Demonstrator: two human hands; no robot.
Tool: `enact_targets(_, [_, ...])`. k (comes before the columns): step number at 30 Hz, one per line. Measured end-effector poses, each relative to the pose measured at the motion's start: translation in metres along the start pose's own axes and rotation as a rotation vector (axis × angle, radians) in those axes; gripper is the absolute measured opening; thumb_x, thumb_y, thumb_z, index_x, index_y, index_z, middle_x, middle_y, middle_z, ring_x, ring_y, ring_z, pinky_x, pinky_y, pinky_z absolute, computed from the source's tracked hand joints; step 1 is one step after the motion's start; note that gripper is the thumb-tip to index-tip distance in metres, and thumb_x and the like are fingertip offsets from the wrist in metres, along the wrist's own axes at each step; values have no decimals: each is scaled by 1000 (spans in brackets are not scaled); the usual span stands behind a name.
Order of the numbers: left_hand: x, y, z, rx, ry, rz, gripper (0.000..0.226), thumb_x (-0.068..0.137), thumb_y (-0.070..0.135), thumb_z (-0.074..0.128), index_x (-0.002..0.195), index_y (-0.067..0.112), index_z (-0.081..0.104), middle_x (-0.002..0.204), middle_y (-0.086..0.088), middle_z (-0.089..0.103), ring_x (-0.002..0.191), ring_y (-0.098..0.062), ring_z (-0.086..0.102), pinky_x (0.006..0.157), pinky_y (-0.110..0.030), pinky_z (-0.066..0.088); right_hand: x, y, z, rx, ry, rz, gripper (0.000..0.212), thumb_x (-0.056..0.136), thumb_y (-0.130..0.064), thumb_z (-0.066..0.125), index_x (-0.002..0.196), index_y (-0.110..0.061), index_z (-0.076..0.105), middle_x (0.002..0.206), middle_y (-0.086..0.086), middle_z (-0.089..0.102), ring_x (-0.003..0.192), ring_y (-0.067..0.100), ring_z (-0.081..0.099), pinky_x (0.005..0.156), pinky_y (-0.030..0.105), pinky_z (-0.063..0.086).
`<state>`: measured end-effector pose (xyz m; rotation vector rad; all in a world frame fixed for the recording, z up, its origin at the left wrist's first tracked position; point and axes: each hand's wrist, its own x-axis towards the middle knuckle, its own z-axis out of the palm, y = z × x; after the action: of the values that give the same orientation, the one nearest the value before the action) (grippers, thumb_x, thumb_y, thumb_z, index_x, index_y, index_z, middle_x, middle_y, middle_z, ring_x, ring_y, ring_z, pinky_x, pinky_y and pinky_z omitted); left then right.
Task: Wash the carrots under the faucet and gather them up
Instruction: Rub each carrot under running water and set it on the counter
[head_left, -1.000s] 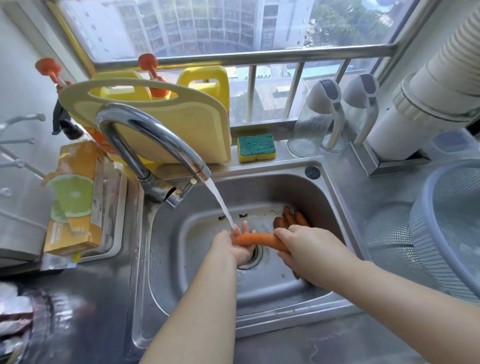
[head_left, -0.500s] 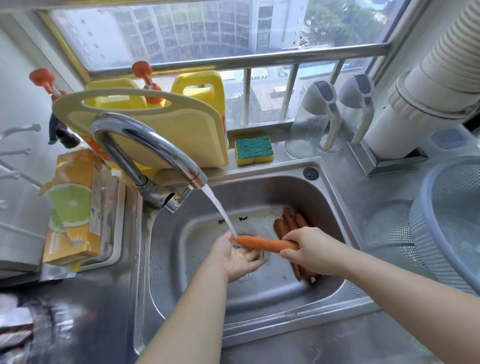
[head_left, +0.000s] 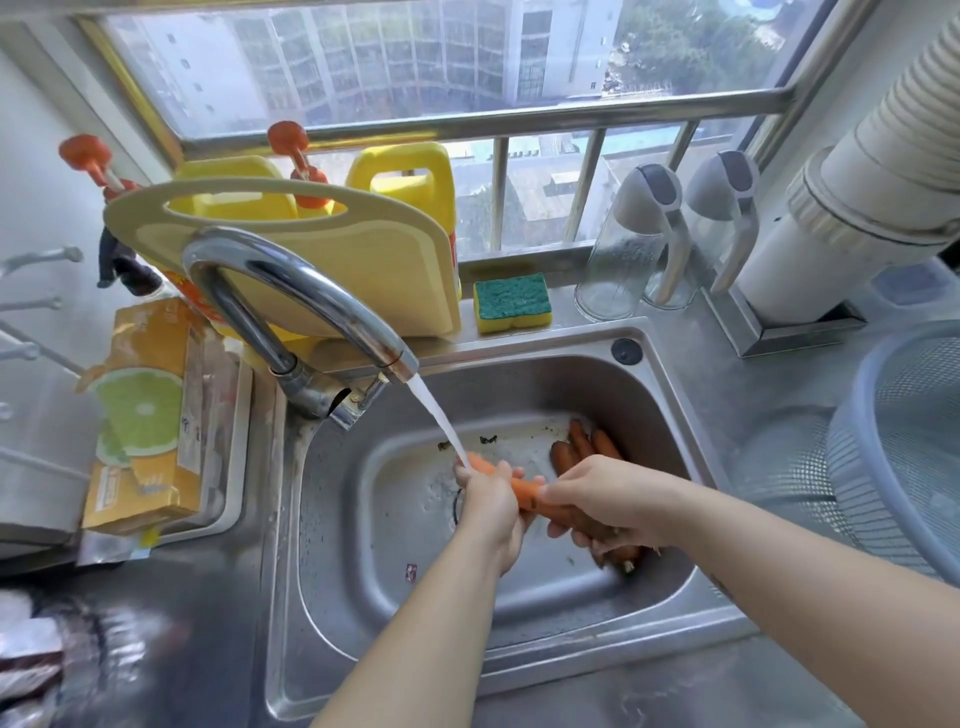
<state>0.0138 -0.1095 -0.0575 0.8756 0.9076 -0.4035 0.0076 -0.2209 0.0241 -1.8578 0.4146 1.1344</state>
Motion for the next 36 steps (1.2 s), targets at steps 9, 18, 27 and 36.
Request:
enact_targets(9, [9, 38, -4, -318, 50, -192, 49, 101, 43, 25, 68, 11, 40, 37, -1, 38, 35, -13, 38, 51, -27, 38, -22, -15, 25, -850, 300, -393, 26, 93, -28, 46, 110, -13, 60, 115, 12, 64, 120, 31, 51, 98, 35, 32])
enact_targets(18, [-11, 11, -22, 50, -201, 82, 33, 101, 9, 38, 132, 1, 29, 94, -14, 51, 71, -20, 53, 52, -29, 47, 9, -11, 10, 214, -79, 24, 33, 97, -32, 47, 93, -4, 64, 70, 5, 63, 50, 11, 50, 41, 17, 39])
enact_targets(27, [-5, 39, -12, -193, 118, -69, 38, 101, 39, 34, 87, 7, 48, 72, -6, 54, 58, -18, 58, 57, -33, 49, 0, -24, 14, -184, 6, -290, 11, 83, -9, 61, 90, -8, 68, 66, 4, 60, 49, 5, 55, 49, 15, 45])
enact_targets(36, [-16, 28, -56, 1284, 107, 474, 36, 98, 35, 35, 131, 35, 49, 142, 2, 45, 129, -23, 41, 113, -50, 26, 29, -14, 0, 18, 423, -420, 28, 79, -34, 73, 90, -10, 62, 69, 5, 71, 56, 15, 70, 49, 24, 48])
